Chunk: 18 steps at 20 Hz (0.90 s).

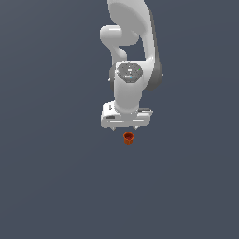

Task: Pick up the object and move it to a goal position.

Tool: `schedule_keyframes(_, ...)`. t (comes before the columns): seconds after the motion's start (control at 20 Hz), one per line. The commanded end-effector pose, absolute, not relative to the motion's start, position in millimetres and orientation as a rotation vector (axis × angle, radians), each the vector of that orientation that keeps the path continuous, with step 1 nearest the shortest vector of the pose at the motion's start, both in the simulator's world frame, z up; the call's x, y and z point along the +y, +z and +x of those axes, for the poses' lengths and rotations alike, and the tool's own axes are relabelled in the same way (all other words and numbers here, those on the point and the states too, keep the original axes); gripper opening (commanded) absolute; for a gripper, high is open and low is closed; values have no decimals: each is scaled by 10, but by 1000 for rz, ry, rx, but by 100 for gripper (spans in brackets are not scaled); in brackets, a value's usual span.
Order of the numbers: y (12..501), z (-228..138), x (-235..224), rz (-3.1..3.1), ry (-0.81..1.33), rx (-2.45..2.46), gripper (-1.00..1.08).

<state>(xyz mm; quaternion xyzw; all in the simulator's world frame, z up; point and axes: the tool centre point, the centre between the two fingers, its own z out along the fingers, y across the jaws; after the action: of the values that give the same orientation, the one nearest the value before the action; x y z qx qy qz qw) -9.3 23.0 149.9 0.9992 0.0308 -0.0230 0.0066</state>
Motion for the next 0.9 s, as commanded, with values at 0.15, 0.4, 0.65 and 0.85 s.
schedule_keyframes(0.15,1495,-99,258,3129,-78,96,100)
schedule_keyframes(0.4,1479,-129,384,3142,-107,97,100)
schedule_keyframes(0.65,1477,-132,397,3143,-110,98,100)
schedule_keyframes(0.85,1477,-133,398,3143,-111,97,100)
